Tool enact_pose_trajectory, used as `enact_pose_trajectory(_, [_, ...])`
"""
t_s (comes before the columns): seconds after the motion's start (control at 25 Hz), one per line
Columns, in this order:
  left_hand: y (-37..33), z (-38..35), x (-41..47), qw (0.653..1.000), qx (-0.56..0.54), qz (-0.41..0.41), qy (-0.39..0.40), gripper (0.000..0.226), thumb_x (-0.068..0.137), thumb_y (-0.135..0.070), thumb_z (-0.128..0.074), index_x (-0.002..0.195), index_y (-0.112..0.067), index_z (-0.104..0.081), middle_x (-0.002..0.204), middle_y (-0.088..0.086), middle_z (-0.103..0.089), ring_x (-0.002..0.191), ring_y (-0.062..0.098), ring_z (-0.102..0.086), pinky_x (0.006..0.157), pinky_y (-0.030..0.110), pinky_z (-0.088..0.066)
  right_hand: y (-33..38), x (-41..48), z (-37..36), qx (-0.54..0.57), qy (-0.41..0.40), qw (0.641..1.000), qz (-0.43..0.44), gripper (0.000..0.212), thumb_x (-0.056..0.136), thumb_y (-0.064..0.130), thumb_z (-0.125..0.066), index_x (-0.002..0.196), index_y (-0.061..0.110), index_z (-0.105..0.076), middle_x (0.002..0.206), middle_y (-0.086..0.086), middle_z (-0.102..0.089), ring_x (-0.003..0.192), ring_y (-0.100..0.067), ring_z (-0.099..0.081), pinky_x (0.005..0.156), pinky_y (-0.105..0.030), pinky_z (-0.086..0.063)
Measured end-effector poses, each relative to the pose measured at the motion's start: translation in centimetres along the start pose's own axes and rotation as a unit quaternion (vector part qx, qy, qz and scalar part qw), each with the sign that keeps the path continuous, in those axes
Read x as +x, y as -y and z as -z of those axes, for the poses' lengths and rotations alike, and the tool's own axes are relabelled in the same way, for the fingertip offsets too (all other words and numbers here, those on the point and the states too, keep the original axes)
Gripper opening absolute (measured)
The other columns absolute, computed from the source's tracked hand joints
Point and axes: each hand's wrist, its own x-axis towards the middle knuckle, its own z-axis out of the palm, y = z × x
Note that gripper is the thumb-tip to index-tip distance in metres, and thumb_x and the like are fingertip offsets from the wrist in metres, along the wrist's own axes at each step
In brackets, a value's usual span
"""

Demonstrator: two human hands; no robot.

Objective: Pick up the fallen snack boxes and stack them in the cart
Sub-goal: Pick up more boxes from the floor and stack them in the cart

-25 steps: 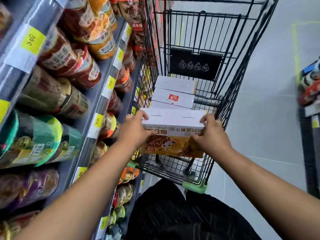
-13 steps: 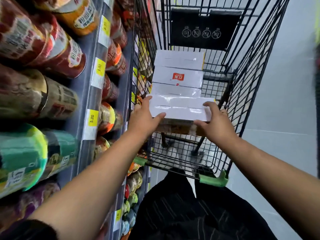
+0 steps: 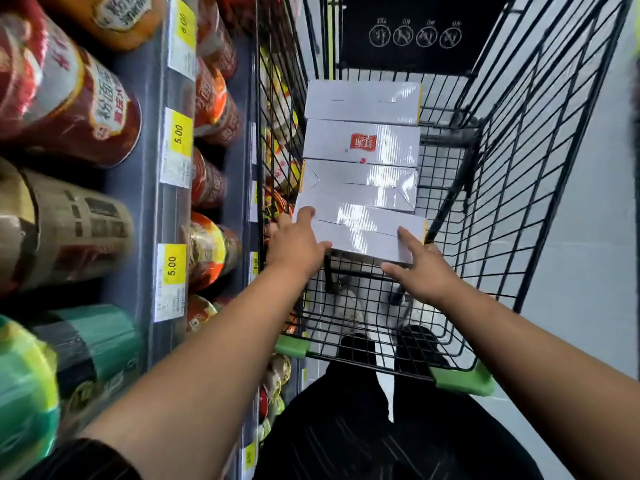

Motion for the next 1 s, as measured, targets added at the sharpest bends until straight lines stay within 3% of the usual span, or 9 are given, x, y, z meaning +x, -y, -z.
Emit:
enact_pose_trajectory(0.12, [0.0, -1.5, 0.5, 1.0, 0.023, 0.015, -0.005, 0.063, 0.091, -0.043, -0.061, 0.144, -0.027, -0.031, 0.139, 0.017, -0.035, 0.127, 0.034, -0.032, 0.099, 0.042, -0.039, -0.1, 1.2, -0.4, 0.01, 0.004, 1.0, -0.006, 0.08, 0.092, 0.045, -0.059, 0.153, 0.04, -0.008, 0.159, -0.02, -0.01, 0.145, -0.035, -0.022, 0.099, -0.029, -0.035])
enact_pose_trajectory(0.28, [-0.2, -2.9, 1.6, 0.999, 0.026, 0.029, -0.011, 0.06, 0.094, -0.042, -0.056, 0.144, -0.023, -0.028, 0.14, 0.019, -0.034, 0.128, 0.034, -0.031, 0.101, 0.041, -0.036, -0.8, 3.1, -0.6, 0.007, -0.001, 1.0, -0.005, 0.078, 0.092, 0.044, -0.06, 0.152, 0.042, -0.011, 0.16, -0.018, -0.007, 0.147, -0.031, -0.015, 0.114, -0.032, -0.02])
enact_pose_trajectory(0.44, [0.3, -4.3, 2.6, 0.999, 0.038, 0.028, -0.004, 0.059, 0.095, -0.041, -0.054, 0.143, -0.021, -0.027, 0.139, 0.021, -0.033, 0.127, 0.035, -0.029, 0.1, 0.041, -0.035, -1.5, 4.5, -1.5, 0.013, 0.01, 1.0, -0.016, 0.079, 0.092, 0.041, -0.061, 0.153, 0.041, -0.01, 0.161, -0.016, -0.001, 0.148, -0.029, -0.01, 0.115, -0.031, -0.016])
enact_pose_trajectory(0.72, [0.1, -5.2, 3.2, 0.999, 0.023, 0.045, 0.002, 0.067, 0.092, -0.044, -0.057, 0.147, -0.024, -0.024, 0.144, 0.02, -0.021, 0.131, 0.036, -0.021, 0.107, 0.041, -0.027, -2.0, 5.3, -2.9, -0.01, 0.01, 1.0, -0.009, 0.079, 0.094, 0.03, -0.054, 0.152, 0.042, -0.002, 0.16, -0.016, 0.012, 0.148, -0.032, -0.008, 0.115, -0.031, -0.018])
enact_pose_trajectory(1.0, [0.6, -3.7, 2.0, 1.0, -0.001, -0.017, -0.007, 0.077, 0.088, -0.047, -0.064, 0.149, -0.025, -0.024, 0.154, 0.013, -0.016, 0.139, 0.032, -0.018, 0.111, 0.043, -0.029, -2.0, 4.4, -2.0, -0.037, -0.017, 0.999, 0.0, 0.085, 0.091, 0.036, -0.061, 0.154, 0.035, -0.004, 0.161, -0.013, 0.005, 0.144, -0.036, -0.022, 0.117, -0.039, -0.024])
